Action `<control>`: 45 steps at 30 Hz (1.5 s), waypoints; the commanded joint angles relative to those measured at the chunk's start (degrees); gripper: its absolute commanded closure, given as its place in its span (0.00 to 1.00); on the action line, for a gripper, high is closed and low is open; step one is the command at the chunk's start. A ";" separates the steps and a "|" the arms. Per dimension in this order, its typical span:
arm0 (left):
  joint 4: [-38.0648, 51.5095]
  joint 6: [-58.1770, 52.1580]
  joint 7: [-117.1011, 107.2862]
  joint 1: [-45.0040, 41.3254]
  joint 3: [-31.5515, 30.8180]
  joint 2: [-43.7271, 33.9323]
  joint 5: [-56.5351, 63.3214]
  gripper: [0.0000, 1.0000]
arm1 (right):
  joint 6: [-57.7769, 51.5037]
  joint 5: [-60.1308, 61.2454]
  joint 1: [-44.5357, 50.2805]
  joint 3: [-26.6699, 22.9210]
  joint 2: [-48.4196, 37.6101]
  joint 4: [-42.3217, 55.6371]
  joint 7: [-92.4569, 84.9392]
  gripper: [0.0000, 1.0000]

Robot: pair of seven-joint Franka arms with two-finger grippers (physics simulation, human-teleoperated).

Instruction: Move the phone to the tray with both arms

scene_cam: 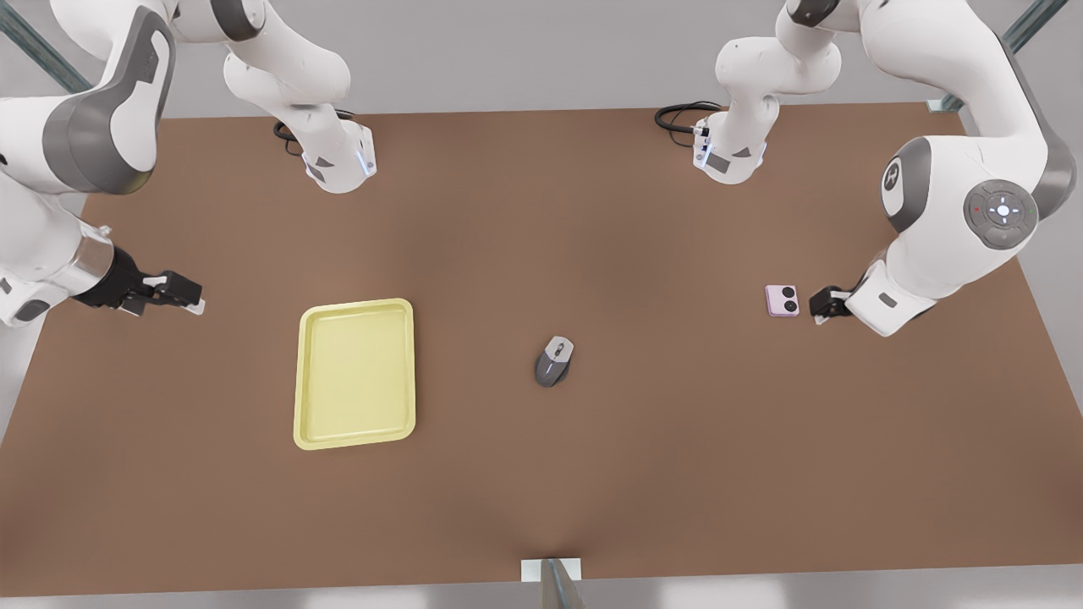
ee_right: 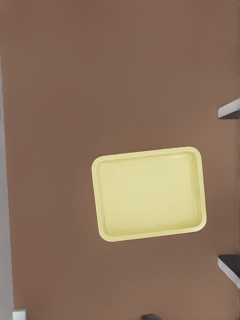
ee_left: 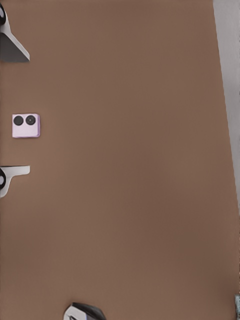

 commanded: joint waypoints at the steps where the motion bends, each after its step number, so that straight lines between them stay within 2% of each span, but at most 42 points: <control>1: -0.06 0.85 0.46 0.00 0.01 -0.04 0.17 0.00 | -0.31 0.01 -0.04 -0.02 -0.17 -0.04 -0.05 0.00; 2: -0.76 0.94 0.46 0.09 0.01 -0.39 0.17 0.00 | -0.66 -0.51 0.66 0.15 -0.17 -0.22 -0.14 0.00; 4: -9.62 7.34 0.37 0.00 0.72 -3.54 0.08 0.00 | -1.63 -2.09 2.15 0.07 -0.08 -0.13 -0.05 0.00; 6: -28.07 23.68 -0.42 0.00 1.77 -9.96 -0.36 0.00 | -1.54 -2.10 1.54 -0.28 0.01 0.14 -0.23 0.00; 9: -45.76 44.08 -0.59 -0.09 4.58 -11.55 -0.62 0.00 | -1.63 -3.06 1.45 -0.28 0.09 0.22 -0.58 0.00; 13: -55.78 57.27 -0.77 -0.17 7.13 -9.09 -0.71 0.00 | -1.72 -2.71 1.45 -0.37 0.01 0.22 -0.40 0.00; 17: -57.89 59.47 0.20 -0.17 8.98 -5.48 -0.62 0.00 | -1.63 -3.06 1.10 -0.72 0.80 0.05 -0.23 0.00; 20: -60.00 59.91 3.09 -0.17 8.98 -5.48 -0.44 0.00 | -1.98 -3.42 1.28 -0.72 0.53 0.22 -0.32 0.00; 23: -60.79 60.18 11.01 -0.17 11.79 -4.78 -0.44 0.00 | -2.86 -5.44 1.10 -1.69 0.09 0.49 -0.67 0.00; 36: -68.08 64.40 16.46 -0.17 12.41 -3.46 0.08 0.00 | -2.60 -5.35 1.10 -1.51 0.71 1.37 -0.67 0.00; 45: -68.00 67.12 16.46 -0.09 12.76 0.58 -0.01 0.00 | -2.51 -5.35 0.75 -1.52 0.71 1.28 -0.67 0.00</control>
